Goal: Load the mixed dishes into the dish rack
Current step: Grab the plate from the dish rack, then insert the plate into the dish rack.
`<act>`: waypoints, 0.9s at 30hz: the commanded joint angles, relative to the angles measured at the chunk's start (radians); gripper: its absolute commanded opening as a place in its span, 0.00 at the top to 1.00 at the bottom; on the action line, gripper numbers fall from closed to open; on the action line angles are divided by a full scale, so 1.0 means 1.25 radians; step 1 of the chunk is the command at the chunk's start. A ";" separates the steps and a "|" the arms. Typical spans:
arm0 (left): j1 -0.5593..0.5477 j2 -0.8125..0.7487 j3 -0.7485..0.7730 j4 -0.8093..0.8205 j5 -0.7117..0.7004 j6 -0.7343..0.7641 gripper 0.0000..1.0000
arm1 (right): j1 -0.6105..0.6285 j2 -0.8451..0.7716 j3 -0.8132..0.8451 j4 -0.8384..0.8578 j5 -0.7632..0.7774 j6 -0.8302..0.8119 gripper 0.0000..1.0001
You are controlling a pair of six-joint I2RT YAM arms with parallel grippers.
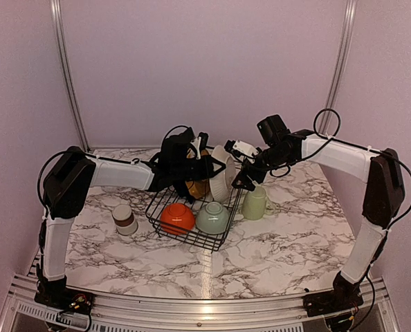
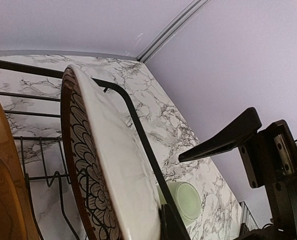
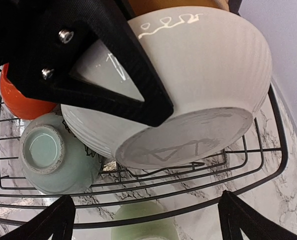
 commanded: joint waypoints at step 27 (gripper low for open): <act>0.044 -0.194 -0.036 0.166 0.016 0.037 1.00 | -0.019 -0.069 0.003 -0.001 0.034 -0.009 0.02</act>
